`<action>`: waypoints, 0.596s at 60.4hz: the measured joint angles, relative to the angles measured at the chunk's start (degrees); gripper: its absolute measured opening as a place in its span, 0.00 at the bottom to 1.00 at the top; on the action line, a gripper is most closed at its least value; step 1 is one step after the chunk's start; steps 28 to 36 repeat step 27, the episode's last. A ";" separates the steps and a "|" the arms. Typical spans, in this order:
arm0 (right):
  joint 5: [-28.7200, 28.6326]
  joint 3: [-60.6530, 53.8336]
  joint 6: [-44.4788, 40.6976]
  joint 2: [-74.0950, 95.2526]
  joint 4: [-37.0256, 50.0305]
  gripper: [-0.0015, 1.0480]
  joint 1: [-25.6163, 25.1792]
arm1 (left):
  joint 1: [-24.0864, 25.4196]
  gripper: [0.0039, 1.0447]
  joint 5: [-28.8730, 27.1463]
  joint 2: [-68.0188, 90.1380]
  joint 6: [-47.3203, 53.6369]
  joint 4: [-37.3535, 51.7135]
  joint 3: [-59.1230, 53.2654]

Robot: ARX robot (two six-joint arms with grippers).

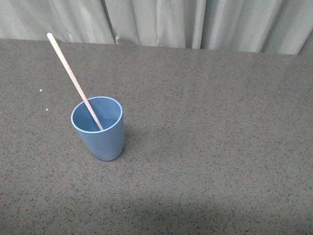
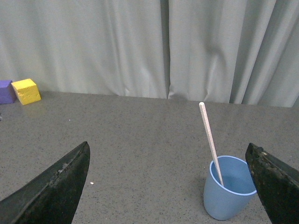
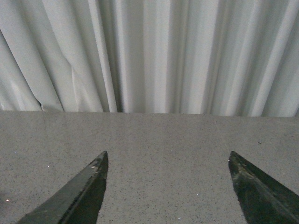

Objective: Transfer chopsticks to blue cup

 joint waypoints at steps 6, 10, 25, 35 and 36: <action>0.00 0.00 0.02 0.00 0.00 0.87 0.00 | 0.00 0.94 0.00 0.00 0.00 0.00 0.00; 0.02 0.00 0.07 0.00 0.00 0.92 0.00 | 0.00 0.94 0.00 0.00 0.00 0.00 0.00; 0.00 0.00 0.04 0.00 0.00 0.91 0.00 | 0.00 0.94 0.00 0.00 0.00 0.00 0.00; 0.00 0.00 0.04 0.00 0.00 0.91 0.00 | 0.00 0.94 0.02 0.00 0.00 0.00 0.00; 0.00 0.00 0.04 0.00 0.00 0.91 0.00 | 0.00 0.94 0.02 0.00 0.00 0.00 0.00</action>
